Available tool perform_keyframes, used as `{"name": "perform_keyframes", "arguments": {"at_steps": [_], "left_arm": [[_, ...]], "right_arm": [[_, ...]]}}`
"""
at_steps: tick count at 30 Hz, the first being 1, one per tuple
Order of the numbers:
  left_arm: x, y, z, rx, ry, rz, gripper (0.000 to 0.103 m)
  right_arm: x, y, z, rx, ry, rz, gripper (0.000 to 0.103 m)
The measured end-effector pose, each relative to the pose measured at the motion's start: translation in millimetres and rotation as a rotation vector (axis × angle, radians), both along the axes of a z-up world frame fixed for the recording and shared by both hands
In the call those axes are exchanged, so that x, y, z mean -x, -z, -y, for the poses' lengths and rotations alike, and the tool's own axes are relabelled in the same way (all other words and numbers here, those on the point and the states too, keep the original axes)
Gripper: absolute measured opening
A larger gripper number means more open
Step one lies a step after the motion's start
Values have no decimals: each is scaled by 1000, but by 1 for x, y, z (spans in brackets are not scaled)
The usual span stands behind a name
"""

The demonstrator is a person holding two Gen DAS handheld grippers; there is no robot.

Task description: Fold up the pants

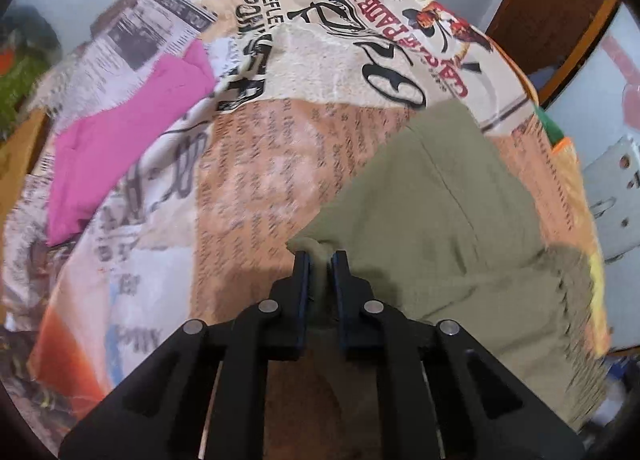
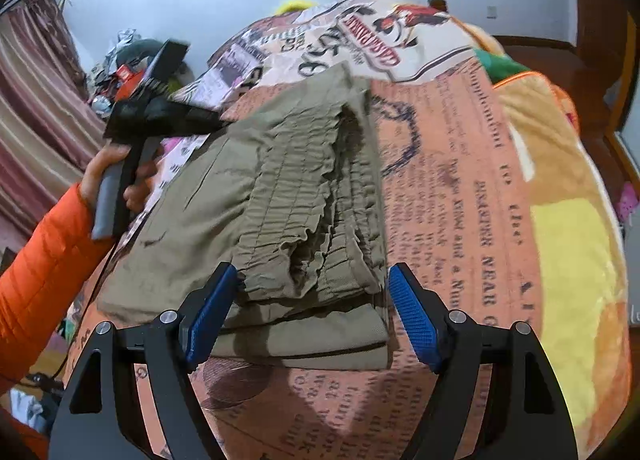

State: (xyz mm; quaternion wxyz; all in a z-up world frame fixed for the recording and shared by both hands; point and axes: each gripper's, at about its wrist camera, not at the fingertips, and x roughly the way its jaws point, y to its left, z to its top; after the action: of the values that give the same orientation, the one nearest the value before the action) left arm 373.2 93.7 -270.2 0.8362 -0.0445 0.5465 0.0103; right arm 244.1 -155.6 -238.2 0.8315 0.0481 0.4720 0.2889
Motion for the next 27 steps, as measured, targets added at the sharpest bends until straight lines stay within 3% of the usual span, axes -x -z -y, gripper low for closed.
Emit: {"name": "perform_keyframes", "arguments": {"at_steps": [6,13,21,27], "left_arm": [[49,-1,-6,-52,-15,0,11],[119,-15,-11,-9,-41,33,11],[182,-27,-4,86,-85,62,11],[214,-32,9,64,-75,84,11]], "right_arm": [[1,-20,17,-23,53,38,74],[13,-30,16,-15,56,64,74],[27,-19,8,12,43,40,74],[33,0,9,53,59,12,74]]}}
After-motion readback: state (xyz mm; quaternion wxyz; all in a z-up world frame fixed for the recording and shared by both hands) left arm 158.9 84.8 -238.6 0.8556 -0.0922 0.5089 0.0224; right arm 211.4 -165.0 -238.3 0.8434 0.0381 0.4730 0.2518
